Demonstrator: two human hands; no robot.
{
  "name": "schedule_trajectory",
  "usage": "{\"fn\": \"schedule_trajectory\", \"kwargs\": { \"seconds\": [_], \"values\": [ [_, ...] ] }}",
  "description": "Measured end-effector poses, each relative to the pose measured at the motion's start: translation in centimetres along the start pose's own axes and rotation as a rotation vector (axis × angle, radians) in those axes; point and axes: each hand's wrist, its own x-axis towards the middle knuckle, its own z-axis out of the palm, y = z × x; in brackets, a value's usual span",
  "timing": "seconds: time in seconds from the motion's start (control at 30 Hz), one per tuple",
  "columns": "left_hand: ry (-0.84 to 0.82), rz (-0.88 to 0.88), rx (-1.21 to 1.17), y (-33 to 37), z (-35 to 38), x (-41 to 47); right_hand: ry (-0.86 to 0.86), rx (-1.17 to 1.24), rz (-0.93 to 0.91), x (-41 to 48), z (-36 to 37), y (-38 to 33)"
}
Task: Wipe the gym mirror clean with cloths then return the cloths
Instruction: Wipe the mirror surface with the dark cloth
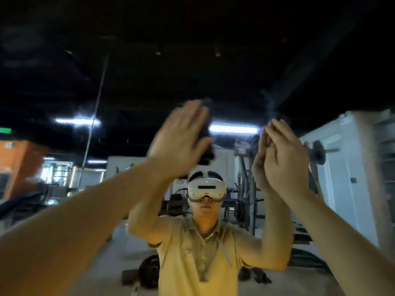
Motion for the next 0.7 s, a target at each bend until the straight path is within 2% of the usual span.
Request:
{"fn": "schedule_trajectory", "kwargs": {
  "seconds": [0.13, 0.23, 0.33, 0.4, 0.5, 0.6, 0.63, 0.7],
  "values": [
    [-0.057, -0.312, 0.048, -10.3, -2.5, -5.1, -0.021, -0.244, -0.081, -1.1, 2.1, 0.9],
    [-0.019, -0.424, 0.029, -8.5, -1.8, -6.6, -0.027, -0.313, -0.086, -1.1, 2.8, 1.3],
    [0.045, -0.307, 0.006, -1.0, 0.6, -5.9, -0.043, -0.31, -0.075, -1.4, 2.9, 1.1],
    [0.058, -0.134, -0.029, 5.0, 2.2, -4.6, -0.055, -0.276, -0.068, -1.4, 2.5, 0.8],
    [-0.013, 0.149, -0.038, 12.7, 3.7, -4.1, -0.063, -0.163, -0.053, -1.3, 1.6, 0.9],
    [-0.042, 0.262, -0.011, 11.4, 3.4, -4.8, -0.065, -0.089, -0.064, -2.0, 1.0, 1.0],
    [-0.036, 0.251, 0.001, 9.4, 3.2, -5.4, -0.068, -0.095, -0.069, -2.3, 0.9, 0.9],
    [-0.022, 0.093, 0.006, 4.0, 2.6, -7.3, -0.075, -0.116, -0.066, -2.4, 0.8, 0.8]
  ]
}}
